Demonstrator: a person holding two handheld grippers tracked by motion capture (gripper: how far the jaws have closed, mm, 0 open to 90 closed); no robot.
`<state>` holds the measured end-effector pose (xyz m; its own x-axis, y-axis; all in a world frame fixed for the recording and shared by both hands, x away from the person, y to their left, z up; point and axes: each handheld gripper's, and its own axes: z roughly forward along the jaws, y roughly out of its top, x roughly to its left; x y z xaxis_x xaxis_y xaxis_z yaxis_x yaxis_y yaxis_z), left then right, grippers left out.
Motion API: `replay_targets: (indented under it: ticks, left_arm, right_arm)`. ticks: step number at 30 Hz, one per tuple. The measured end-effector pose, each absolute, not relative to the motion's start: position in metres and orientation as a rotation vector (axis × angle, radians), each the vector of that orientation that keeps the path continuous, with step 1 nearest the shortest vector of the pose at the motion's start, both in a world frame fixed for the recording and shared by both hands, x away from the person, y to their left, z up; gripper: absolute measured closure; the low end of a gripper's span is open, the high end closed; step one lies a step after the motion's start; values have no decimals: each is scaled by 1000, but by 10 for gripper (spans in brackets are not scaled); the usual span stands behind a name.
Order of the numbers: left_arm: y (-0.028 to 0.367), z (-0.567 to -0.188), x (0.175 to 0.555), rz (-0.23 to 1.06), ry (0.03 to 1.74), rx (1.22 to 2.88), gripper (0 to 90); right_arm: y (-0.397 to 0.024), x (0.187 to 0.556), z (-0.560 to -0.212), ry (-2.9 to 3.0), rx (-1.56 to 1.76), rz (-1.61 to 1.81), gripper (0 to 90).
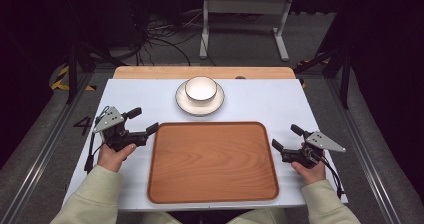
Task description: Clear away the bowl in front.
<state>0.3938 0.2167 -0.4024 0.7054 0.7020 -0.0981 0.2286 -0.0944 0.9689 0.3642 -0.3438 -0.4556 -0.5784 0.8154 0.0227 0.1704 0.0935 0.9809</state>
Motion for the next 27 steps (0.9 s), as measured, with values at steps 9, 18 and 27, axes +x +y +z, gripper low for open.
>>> replay_targets:
  ticks: [9, 18, 27]
  left_arm:
    - [206, -392, 414, 445, 737, 1652, 107]
    - [189, -383, 436, 427, 683, 1679, 141]
    - [171, -376, 462, 431, 671, 1705, 181]
  right_arm:
    - [-344, 366, -456, 1831, 984, 1519, 34]
    - [-345, 366, -455, 1832, 991, 1522, 34]
    - [-345, 367, -456, 1830, 999, 1530, 34]
